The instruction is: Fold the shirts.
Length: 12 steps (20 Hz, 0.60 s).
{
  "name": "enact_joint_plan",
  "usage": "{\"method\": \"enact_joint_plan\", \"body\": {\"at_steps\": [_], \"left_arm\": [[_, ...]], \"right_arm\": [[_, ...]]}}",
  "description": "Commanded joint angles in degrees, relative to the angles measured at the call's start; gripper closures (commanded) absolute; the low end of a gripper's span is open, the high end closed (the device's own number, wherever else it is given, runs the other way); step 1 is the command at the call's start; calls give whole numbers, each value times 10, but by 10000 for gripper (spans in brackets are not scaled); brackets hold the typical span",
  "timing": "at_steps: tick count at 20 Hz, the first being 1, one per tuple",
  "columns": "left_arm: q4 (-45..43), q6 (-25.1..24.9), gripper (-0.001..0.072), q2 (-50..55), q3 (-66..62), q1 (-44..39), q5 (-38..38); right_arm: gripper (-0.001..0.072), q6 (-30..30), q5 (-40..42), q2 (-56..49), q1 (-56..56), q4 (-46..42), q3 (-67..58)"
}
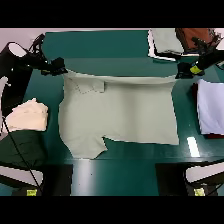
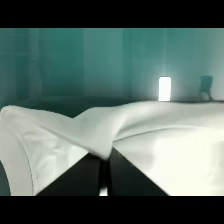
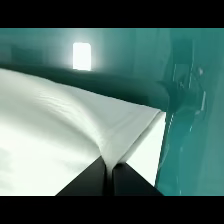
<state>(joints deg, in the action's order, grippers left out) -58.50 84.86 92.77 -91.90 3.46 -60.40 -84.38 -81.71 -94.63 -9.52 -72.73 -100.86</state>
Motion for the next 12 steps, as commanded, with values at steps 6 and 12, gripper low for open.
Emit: {"method": "enact_joint_plan", "body": {"at_steps": [6,12], "left_arm": [[-11,-71,681,22,22,24,-108],[-11,-63,677,22,99,24,-105]], "right_arm": [[693,15,-7,25,6,-25,59],[687,2,61,77,6,-16,210]]}}
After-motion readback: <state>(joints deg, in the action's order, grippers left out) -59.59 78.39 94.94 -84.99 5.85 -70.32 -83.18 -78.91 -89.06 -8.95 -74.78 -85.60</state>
